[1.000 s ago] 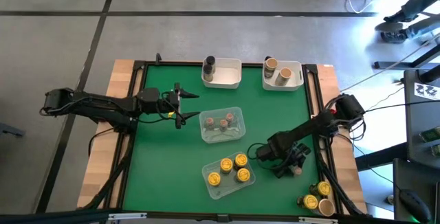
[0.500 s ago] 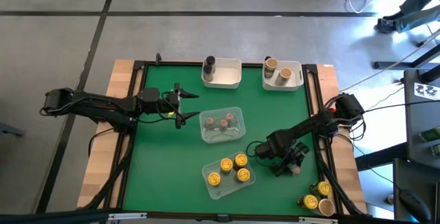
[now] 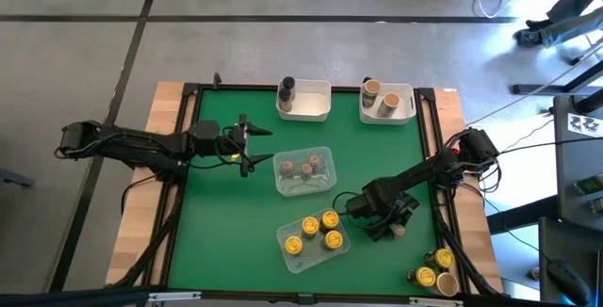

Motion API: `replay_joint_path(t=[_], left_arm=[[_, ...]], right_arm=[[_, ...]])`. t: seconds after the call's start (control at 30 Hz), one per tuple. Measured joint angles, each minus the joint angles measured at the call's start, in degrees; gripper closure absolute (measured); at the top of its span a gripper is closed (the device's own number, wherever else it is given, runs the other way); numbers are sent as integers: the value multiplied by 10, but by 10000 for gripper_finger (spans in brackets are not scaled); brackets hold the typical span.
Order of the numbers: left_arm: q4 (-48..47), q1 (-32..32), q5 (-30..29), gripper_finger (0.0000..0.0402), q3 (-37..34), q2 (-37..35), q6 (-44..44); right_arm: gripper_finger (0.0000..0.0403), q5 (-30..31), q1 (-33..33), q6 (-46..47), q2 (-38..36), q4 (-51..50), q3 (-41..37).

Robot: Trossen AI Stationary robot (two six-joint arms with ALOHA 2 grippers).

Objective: Sort spices by type
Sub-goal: Put the transparent seasoning bottle into the center transparent bin

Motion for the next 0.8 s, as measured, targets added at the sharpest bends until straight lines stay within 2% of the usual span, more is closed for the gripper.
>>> replay_joint_path(t=[0.2,0.37,0.53,0.67,0.8], left_arm=[[0,0,19,88,0,0,0],[0,0,19,88,0,0,0],[0,0,19,88,0,0,2],[-1,0,19,88,0,0,2],[-5,0,19,88,0,0,3]], right_arm=[[189,12,0,1,0,-10,1],[129,40,-1,4,1,-7,-1],[73,25,0,-1,1,-9,0],[51,16,5,-15,-5,-18,30],[45,54,19,-32,-23,-47,75]])
